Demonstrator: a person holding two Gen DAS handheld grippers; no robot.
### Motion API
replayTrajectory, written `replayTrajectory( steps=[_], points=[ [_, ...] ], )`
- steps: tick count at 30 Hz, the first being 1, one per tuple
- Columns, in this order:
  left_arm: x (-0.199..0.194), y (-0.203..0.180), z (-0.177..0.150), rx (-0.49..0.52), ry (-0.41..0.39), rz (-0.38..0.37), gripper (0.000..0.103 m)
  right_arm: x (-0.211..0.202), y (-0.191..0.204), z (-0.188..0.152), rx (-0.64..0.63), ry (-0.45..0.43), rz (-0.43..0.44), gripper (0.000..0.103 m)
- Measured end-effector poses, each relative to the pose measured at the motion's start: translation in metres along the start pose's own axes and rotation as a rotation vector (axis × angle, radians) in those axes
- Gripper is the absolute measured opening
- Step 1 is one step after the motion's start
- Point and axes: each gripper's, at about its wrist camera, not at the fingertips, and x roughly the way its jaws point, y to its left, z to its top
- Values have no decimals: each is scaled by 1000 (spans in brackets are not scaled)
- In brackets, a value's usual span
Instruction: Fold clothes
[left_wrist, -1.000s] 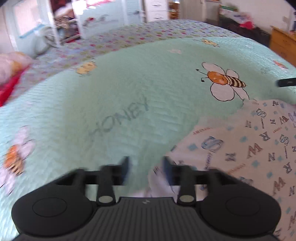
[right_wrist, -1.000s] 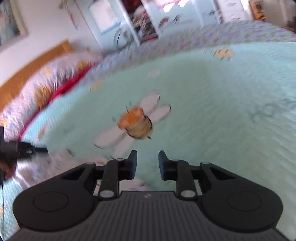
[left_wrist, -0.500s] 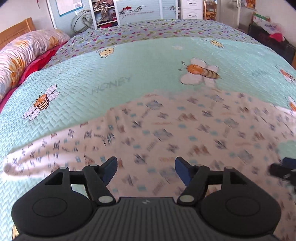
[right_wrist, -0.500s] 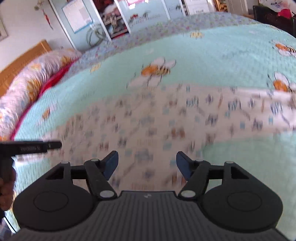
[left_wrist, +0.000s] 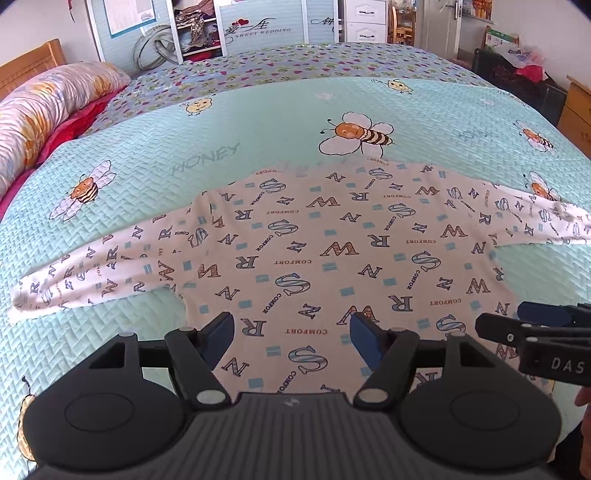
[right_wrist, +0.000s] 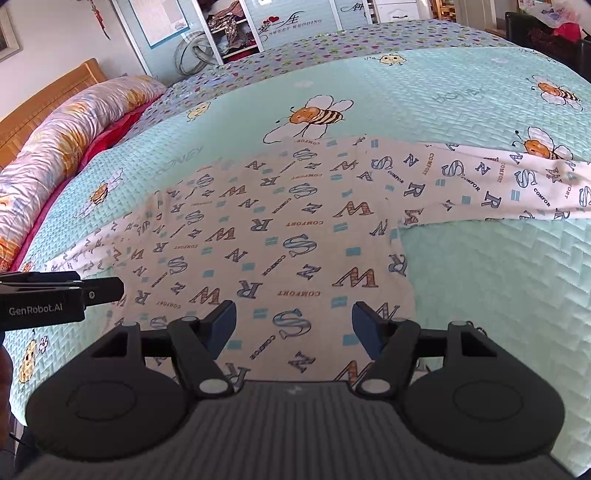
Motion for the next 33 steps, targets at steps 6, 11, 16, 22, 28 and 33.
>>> replayTrajectory(
  steps=[6,11,16,22,28,33],
  points=[
    [-5,1,-3,-2,-4,-4,72,0,11,-7,-21,16,13,70],
    [-5,0,-4,1,0,-4,72,4,16,-13,-30,40,17,70],
    [-4,0,-5,2,7,-2,72,9,17,-20,-33,71,12,70],
    [-3,-2,-6,6,9,-2,72,13,13,-23,-18,89,14,70],
    [1,-3,-15,6,33,4,72,18,12,-27,-18,124,3,70],
    [8,-1,-35,10,68,4,72,22,11,-37,-42,158,-7,71]
  ],
)
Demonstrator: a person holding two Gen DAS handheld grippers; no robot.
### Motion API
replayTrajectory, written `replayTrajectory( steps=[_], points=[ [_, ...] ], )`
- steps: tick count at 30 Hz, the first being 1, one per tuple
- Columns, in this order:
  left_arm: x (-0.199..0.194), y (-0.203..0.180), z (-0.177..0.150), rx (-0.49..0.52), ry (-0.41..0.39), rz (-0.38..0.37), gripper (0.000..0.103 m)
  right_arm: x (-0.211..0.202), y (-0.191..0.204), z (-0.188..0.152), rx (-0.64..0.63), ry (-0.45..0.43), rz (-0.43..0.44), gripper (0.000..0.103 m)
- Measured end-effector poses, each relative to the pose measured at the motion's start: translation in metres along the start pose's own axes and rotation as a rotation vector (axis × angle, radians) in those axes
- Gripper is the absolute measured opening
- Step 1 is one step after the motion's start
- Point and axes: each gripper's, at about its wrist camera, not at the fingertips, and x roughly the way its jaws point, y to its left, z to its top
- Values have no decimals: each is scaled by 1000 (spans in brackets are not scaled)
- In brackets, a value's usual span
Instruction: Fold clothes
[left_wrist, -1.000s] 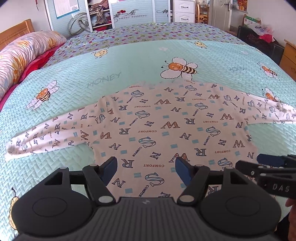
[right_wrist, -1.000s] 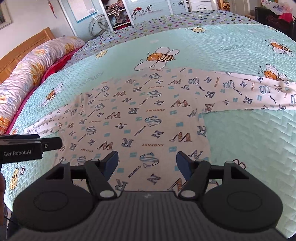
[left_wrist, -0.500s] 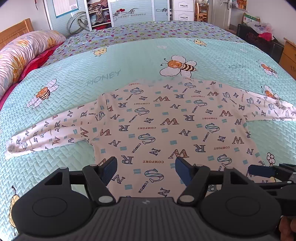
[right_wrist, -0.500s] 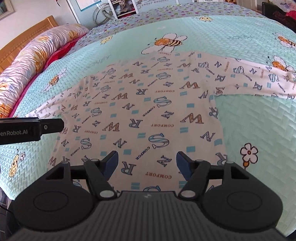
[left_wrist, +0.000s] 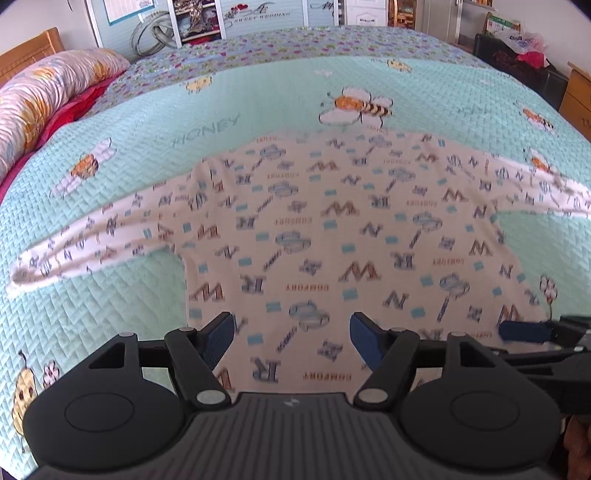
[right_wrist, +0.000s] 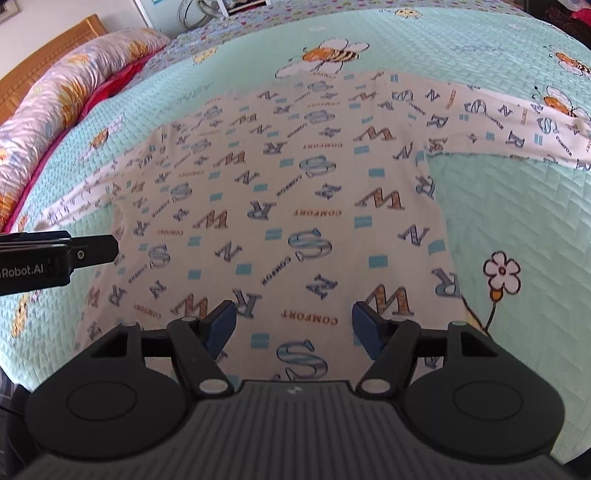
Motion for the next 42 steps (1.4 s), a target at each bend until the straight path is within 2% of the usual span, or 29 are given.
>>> replayTrajectory(
  steps=[4,7,11,14,17,20,23,26,30,33,34,38,40,42],
  points=[
    [12,10,-33,10,68,7,72,-2,-3,-12,-64,10,-3,71],
    [13,23,-70,-8,121,-2,74,-12,-9,-26,-134,14,2,71],
    [-12,36,-107,-23,91,-40,80,-34,-20,-46,-195,49,-20,71],
    [-21,40,-114,-37,79,-57,80,-54,-24,-55,-173,28,-26,71],
    [-14,36,-120,11,117,-35,80,-58,-23,-60,-145,4,-8,73],
    [-19,46,-129,9,125,-31,83,-48,-28,-70,-169,104,-9,73],
    [-31,57,-132,-30,111,-19,82,-64,-44,-76,-138,75,-61,73],
    [-42,61,-128,-61,71,-31,82,-89,-70,-62,-13,-62,-55,73],
    [-49,52,-120,-31,32,-30,82,-106,-128,-31,221,-259,-78,74],
    [-48,48,-119,-22,44,-16,82,-103,-206,-13,557,-413,-11,75],
    [-47,48,-119,-21,51,-10,82,-98,-230,-10,656,-439,22,75],
    [-47,46,-115,-22,68,10,82,-75,-303,3,917,-496,139,75],
    [-49,44,-110,-21,62,8,82,-70,-325,17,937,-517,218,76],
    [-47,40,-102,-11,62,11,82,-68,-338,44,861,-516,295,76]
  ],
)
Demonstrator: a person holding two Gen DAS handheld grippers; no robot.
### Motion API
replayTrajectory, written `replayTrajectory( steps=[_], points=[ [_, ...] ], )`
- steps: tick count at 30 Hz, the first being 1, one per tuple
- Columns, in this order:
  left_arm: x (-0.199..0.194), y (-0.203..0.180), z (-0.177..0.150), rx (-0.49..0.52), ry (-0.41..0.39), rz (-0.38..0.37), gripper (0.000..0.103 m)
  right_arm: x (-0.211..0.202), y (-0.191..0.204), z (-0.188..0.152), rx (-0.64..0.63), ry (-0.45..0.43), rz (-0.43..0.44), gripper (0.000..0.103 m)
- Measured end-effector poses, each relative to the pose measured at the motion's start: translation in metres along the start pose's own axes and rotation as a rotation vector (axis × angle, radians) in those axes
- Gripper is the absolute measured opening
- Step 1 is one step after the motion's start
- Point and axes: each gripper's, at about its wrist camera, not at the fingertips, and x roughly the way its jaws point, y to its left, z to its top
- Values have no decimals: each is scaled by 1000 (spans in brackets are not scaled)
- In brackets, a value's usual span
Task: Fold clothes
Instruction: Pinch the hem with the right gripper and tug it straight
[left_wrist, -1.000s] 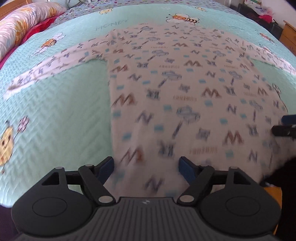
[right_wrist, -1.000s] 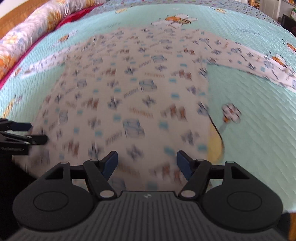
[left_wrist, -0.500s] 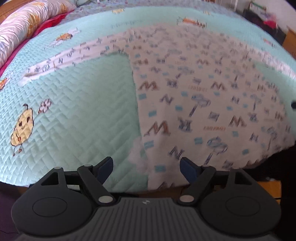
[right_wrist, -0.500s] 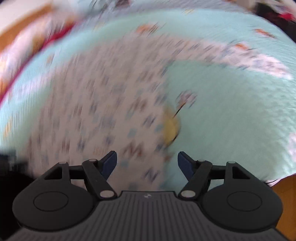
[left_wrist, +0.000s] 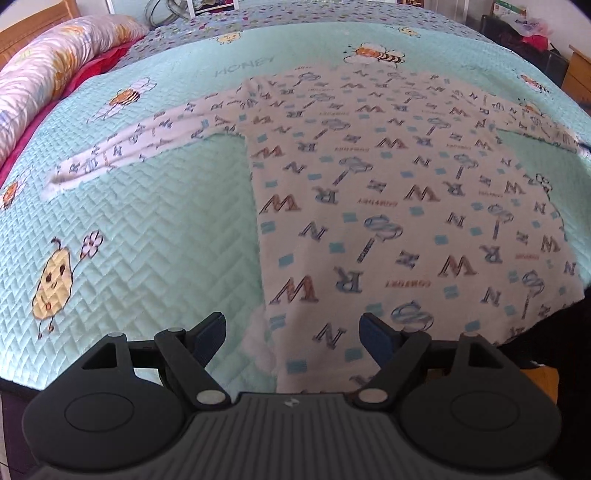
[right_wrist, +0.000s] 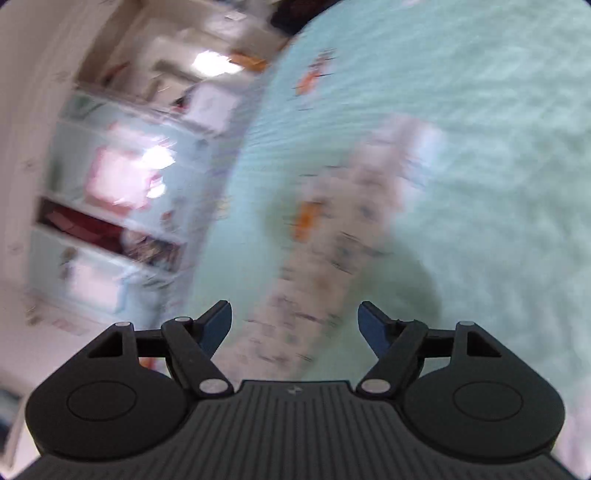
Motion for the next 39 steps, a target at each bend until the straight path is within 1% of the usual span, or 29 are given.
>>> replayTrajectory(
  steps=[1,3,4,5,7,9,10,11,13,15,18,21,22,23,26,29,30,32,33,34,35,36,38,39],
  points=[
    [2,-3,4,9,3,6,82,8,9,13,-58,21,17,76],
    [7,-9,12,22,14,16,82,28,31,38,-217,74,26,76],
    [9,-12,16,25,19,20,82,39,42,50,-307,115,21,74],
    [12,-15,19,29,26,23,82,51,51,60,-400,157,6,68],
    [18,-20,24,38,44,28,82,74,69,70,-607,241,-39,63],
    [24,-27,28,54,64,29,82,100,83,64,-777,347,-76,57],
    [28,-31,30,63,74,29,82,114,89,58,-853,404,-91,49],
    [31,-35,32,72,84,30,82,127,95,51,-927,449,-98,45],
    [37,-42,36,86,97,31,82,150,106,30,-1070,506,-91,39],
    [40,-48,40,99,105,30,82,171,111,13,-1174,537,-112,37],
    [42,-50,45,105,110,32,82,188,110,-2,-1257,568,-119,36],
    [51,-51,49,88,128,37,82,199,105,-4,-1310,621,-85,33],
    [53,-51,50,85,134,37,82,198,104,-5,-1328,619,-85,22],
    [55,-52,50,85,138,37,82,199,103,-6,-1339,614,-87,0],
    [57,-54,50,97,140,40,82,202,103,2,-1322,586,-85,0],
    [57,-52,50,86,142,38,82,207,108,26,-1250,499,-95,0],
    [58,-51,50,78,145,38,83,209,109,32,-1225,482,-95,0],
    [59,-50,49,68,147,37,83,215,109,27,-1216,518,-97,0],
    [59,-50,49,69,147,37,83,216,109,22,-1226,537,-105,2],
    [59,-50,50,73,146,38,83,217,108,16,-1245,545,-119,7],
    [59,-49,50,75,146,38,83,214,109,14,-1253,535,-129,13],
    [58,-48,49,75,145,39,83,206,109,18,-1247,500,-134,15],
    [58,-46,49,73,145,39,83,189,105,35,-1200,437,-131,26],
    [59,-46,49,69,146,38,83,180,99,47,-1168,418,-142,27]
  ],
)
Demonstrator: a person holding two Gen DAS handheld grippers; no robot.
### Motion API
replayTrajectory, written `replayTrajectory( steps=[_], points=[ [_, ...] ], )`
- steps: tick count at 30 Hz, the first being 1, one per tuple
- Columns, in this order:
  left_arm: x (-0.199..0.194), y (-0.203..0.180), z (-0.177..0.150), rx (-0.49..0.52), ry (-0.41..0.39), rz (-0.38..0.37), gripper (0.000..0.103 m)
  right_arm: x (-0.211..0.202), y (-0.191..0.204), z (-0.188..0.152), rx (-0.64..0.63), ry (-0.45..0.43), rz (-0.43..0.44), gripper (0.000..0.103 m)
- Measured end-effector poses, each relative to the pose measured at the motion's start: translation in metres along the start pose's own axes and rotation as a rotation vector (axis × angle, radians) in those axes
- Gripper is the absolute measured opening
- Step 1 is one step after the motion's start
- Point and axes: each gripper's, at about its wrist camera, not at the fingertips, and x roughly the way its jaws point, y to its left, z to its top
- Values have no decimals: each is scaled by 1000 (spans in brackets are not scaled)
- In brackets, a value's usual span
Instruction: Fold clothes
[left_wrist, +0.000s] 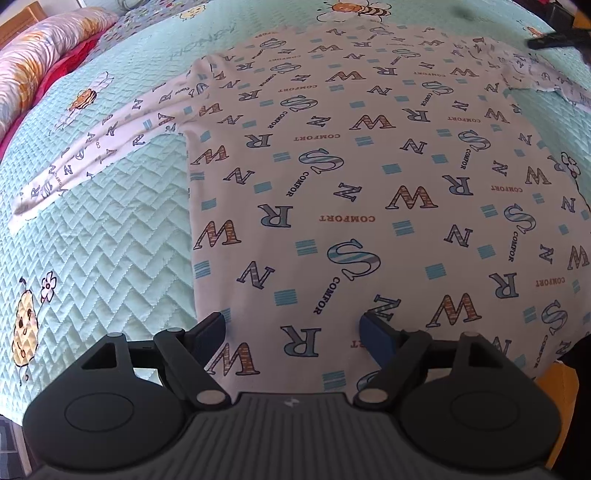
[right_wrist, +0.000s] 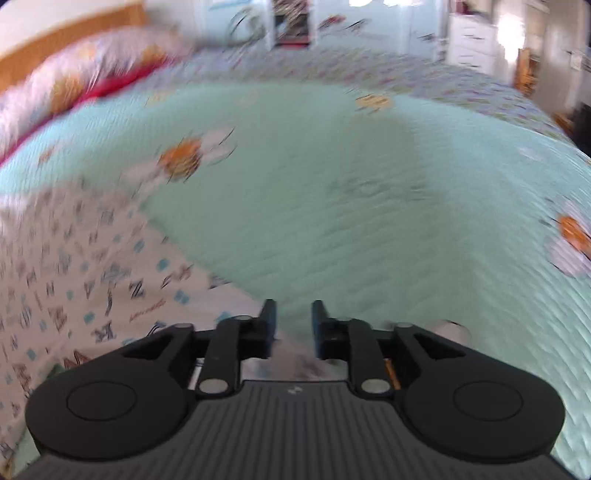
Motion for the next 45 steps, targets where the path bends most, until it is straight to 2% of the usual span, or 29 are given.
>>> replayTrajectory(
  steps=[5,8,10,12,13,16,18,19,21,22,23,25,29,30,32,34,35,36,37,38,41,45],
  points=[
    [3,-4,2,6,-1,12,83,-26,-48,-21,113,42,-40,32],
    [1,-7,2,19,0,26,83,-26,-46,-27,87,60,-12,39],
    [0,-8,2,22,5,33,83,-18,-38,-30,34,94,-7,38],
    [-1,-9,2,26,9,40,83,-8,-33,-31,-24,129,-44,17],
    [-1,-9,2,28,11,43,83,-7,-34,-29,-31,123,-53,0],
    [-2,-10,3,34,14,49,83,-11,-46,-22,-8,71,-81,0],
    [-2,-10,3,32,14,50,83,-20,-60,-14,48,12,-133,0],
    [-2,-10,3,30,13,48,83,-25,-66,-13,83,-8,-157,4],
    [-2,-9,3,28,9,44,83,-36,-77,-16,157,-21,-135,25],
    [-2,-9,2,27,6,42,83,-43,-80,-22,173,-26,-137,42],
    [-2,-9,2,25,4,39,83,-51,-80,-31,183,-34,-170,46],
    [-2,-8,2,21,-1,32,83,-65,-85,-53,235,-34,-220,47],
    [0,-9,3,23,-2,33,83,-83,-101,-96,395,-55,-167,48],
    [-1,-10,3,27,-3,37,83,-82,-99,-100,369,-43,-189,49],
    [-3,-12,3,30,-5,45,83,-74,-96,-103,306,-1,-256,63],
    [-6,-13,3,29,-6,49,83,-64,-94,-102,264,26,-283,65],
    [-8,-13,3,29,-7,51,83,-66,-95,-104,262,18,-270,63],
    [-9,-14,3,30,-7,53,83,-67,-95,-104,260,11,-244,54],
    [-9,-15,4,35,-7,53,83,-69,-93,-104,249,6,-209,18],
    [-10,-15,4,40,-8,54,83,-72,-89,-104,227,7,-197,3],
    [-11,-18,6,54,-13,54,83,-76,-94,-99,208,-17,-230,2],
    [-15,-22,8,63,-28,48,83,-85,-130,-87,320,-123,-325,4]
  ],
)
